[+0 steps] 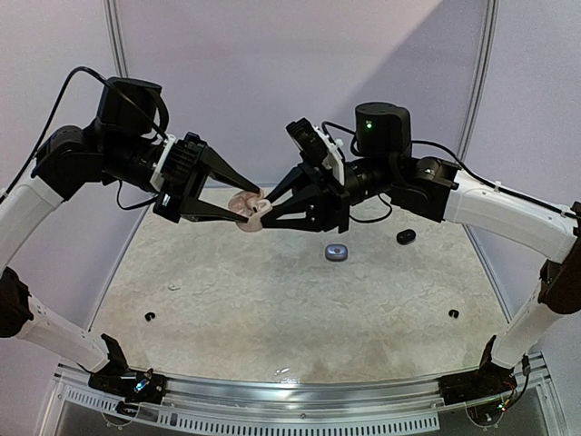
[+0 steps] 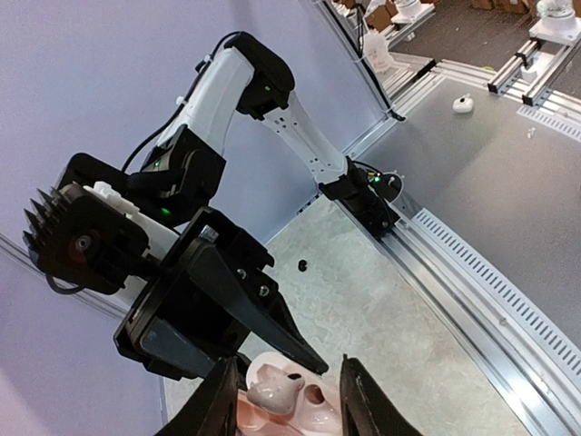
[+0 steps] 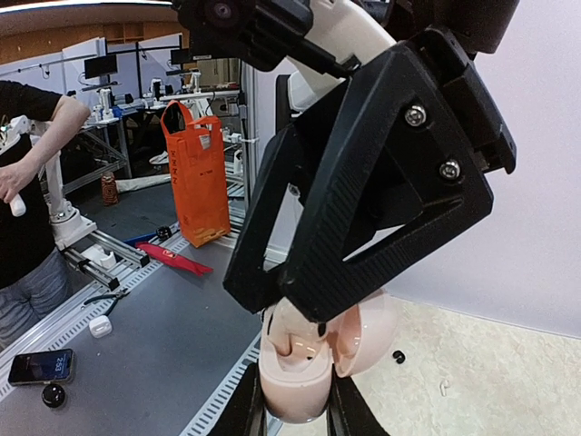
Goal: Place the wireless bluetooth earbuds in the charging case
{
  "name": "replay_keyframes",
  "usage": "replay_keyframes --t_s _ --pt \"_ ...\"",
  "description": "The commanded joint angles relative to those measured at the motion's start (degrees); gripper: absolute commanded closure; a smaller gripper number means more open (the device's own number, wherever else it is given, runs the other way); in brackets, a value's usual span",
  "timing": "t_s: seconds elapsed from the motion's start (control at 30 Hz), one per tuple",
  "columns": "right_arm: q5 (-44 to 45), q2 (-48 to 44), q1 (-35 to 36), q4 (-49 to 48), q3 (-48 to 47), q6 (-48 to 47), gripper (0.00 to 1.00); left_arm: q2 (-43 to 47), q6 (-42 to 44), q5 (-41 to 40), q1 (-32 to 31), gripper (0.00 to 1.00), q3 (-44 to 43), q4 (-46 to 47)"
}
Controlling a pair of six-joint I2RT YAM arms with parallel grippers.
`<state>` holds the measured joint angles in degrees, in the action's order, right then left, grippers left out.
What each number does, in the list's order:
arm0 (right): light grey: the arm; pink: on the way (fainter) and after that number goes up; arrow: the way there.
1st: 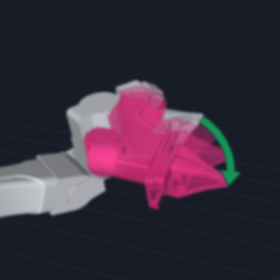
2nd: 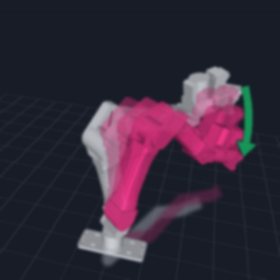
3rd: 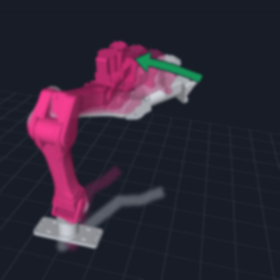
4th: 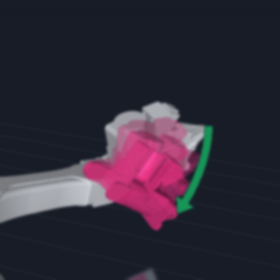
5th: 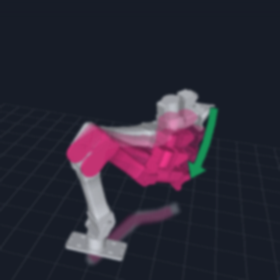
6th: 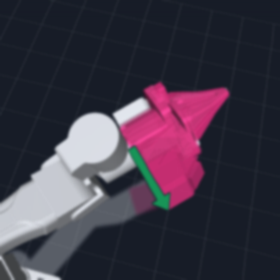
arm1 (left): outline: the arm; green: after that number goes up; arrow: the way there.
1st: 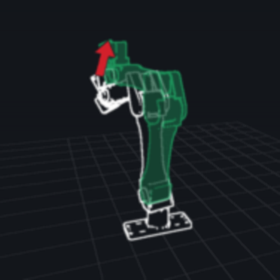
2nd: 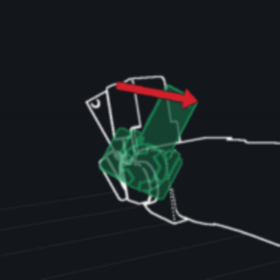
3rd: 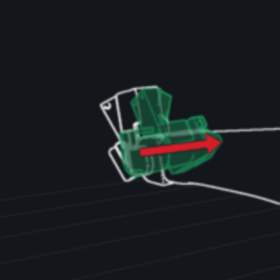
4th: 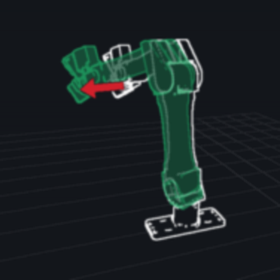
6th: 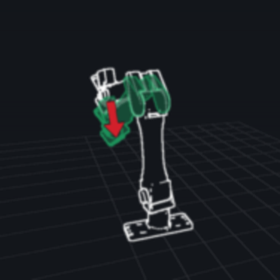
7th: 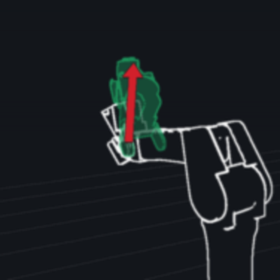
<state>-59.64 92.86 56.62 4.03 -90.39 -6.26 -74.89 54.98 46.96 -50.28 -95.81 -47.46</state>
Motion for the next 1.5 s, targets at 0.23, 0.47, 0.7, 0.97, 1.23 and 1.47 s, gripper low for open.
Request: replay_keyframes --t_s 0.23,0.47,0.7,0.97,1.23,1.47 --pt "2.85 -3.09 0.91 -7.90 0.12 1.10 1.00 -0.23 -1.90 -2.65 -1.05 0.51 0.26 -3.22" --pt "7.96 -3.04 0.04 -7.76 1.63 2.08 1.00 1.54 -6.09 -3.56 -1.05 0.47 0.07 -0.53" --pt "20.53 -4.32 -1.85 -11.85 4.97 4.07 1.00 4.05 -13.98 -9.87 -0.50 0.33 0.12 4.65" --pt "30.96 -4.62 -2.90 -16.86 7.63 5.99 1.00 7.62 -24.45 -20.45 2.19 0.16 0.44 6.00" --pt "36.74 -5.48 -3.38 -20.12 10.76 6.57 1.00 8.51 -42.39 -32.36 17.73 0.12 6.34 -3.82" --pt "37.44 -6.74 -3.41 -21.41 14.40 8.12 1.00 2.81 -46.65 -46.70 30.03 0.20 16.74 -15.43"
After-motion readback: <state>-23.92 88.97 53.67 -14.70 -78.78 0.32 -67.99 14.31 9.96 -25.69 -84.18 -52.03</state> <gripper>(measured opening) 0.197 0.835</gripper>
